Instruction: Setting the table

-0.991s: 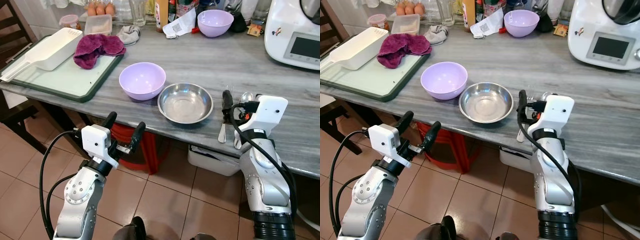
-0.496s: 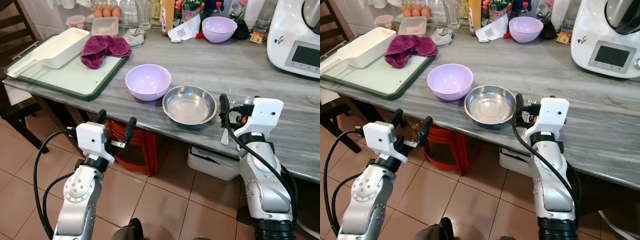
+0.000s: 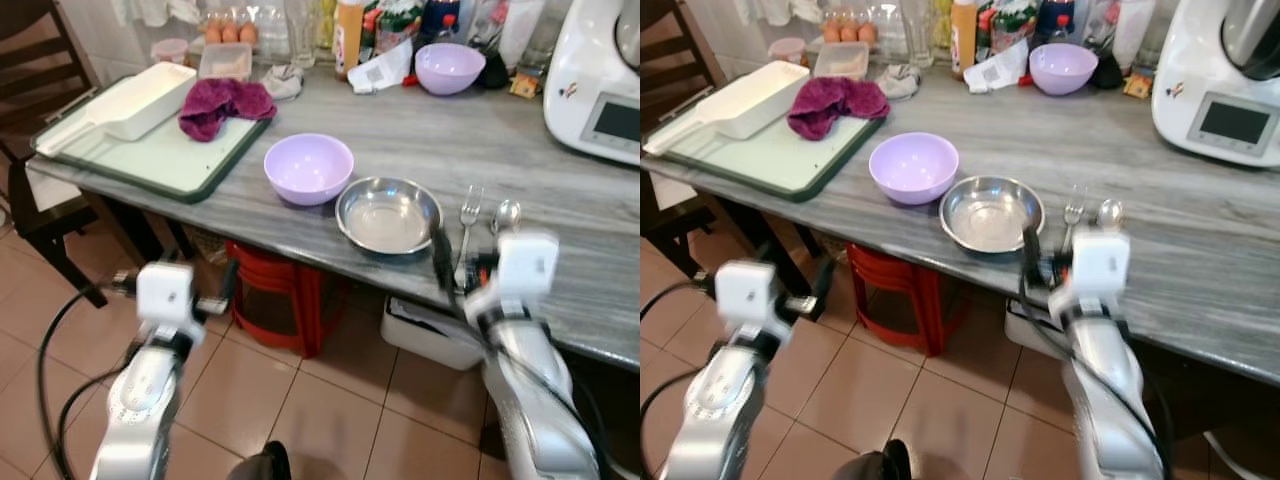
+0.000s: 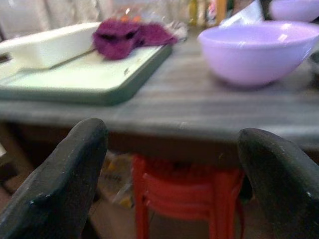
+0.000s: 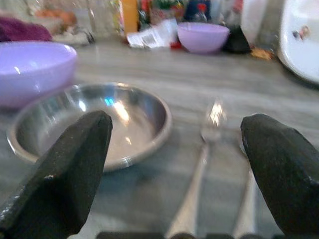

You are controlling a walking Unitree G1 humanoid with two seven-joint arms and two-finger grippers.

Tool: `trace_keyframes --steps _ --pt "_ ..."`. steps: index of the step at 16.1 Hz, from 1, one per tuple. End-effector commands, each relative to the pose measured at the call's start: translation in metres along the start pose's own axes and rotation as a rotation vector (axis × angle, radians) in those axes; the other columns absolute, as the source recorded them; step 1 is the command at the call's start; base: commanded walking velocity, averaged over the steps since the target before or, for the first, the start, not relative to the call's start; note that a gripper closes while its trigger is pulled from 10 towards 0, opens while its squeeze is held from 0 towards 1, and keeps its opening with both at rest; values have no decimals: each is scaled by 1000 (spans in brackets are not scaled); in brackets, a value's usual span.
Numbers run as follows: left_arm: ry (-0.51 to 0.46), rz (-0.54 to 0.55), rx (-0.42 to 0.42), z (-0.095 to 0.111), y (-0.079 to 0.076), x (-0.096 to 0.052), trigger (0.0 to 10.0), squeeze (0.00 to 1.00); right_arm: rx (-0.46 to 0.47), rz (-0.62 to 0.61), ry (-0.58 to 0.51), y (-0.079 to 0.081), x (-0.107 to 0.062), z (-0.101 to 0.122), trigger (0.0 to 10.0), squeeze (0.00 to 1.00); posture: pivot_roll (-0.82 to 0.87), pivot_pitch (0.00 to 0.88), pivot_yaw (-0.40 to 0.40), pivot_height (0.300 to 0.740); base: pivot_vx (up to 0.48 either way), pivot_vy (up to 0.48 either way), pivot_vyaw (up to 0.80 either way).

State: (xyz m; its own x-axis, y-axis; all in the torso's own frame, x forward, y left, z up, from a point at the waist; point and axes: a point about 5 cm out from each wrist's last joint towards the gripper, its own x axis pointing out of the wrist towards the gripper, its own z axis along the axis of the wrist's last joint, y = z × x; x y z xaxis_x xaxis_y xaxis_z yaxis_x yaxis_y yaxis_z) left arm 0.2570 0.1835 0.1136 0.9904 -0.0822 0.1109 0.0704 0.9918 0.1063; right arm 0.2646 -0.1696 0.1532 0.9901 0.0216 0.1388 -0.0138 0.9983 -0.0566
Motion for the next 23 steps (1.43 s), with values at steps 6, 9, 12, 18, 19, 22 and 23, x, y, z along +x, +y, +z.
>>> trace_keyframes --steps 6,9,12,18,19,22,23 --pt "29 32 55 -4 6 -14 10000 0 -101 14 -36 -7 -18 8 10000 0 -157 139 45 740 0 0 0" --pt "20 32 50 -1 4 -8 10000 0 -94 4 -27 -7 -14 10 10000 0 -158 144 42 740 0 0 -508" --pt "17 14 45 0 -1 -4 10000 0 -95 -2 -26 -7 -11 10 10000 0 -163 150 41 740 0 0 -800" --pt "26 5 59 2 -4 -1 10000 0 -64 -9 -33 -5 -7 14 10000 0 -164 162 39 740 0 0 -400" --pt "27 3 59 2 -5 -2 10000 0 -42 -5 -21 -4 -6 13 10000 0 -164 165 39 740 0 0 0" --pt "31 4 67 2 -6 0 10000 0 -47 -25 -11 -5 -2 13 10000 0 -164 166 38 740 0 0 0" --pt "33 5 69 2 -7 0 10000 0 -72 -30 -17 -4 -1 14 10000 0 -164 166 38 740 0 0 0"
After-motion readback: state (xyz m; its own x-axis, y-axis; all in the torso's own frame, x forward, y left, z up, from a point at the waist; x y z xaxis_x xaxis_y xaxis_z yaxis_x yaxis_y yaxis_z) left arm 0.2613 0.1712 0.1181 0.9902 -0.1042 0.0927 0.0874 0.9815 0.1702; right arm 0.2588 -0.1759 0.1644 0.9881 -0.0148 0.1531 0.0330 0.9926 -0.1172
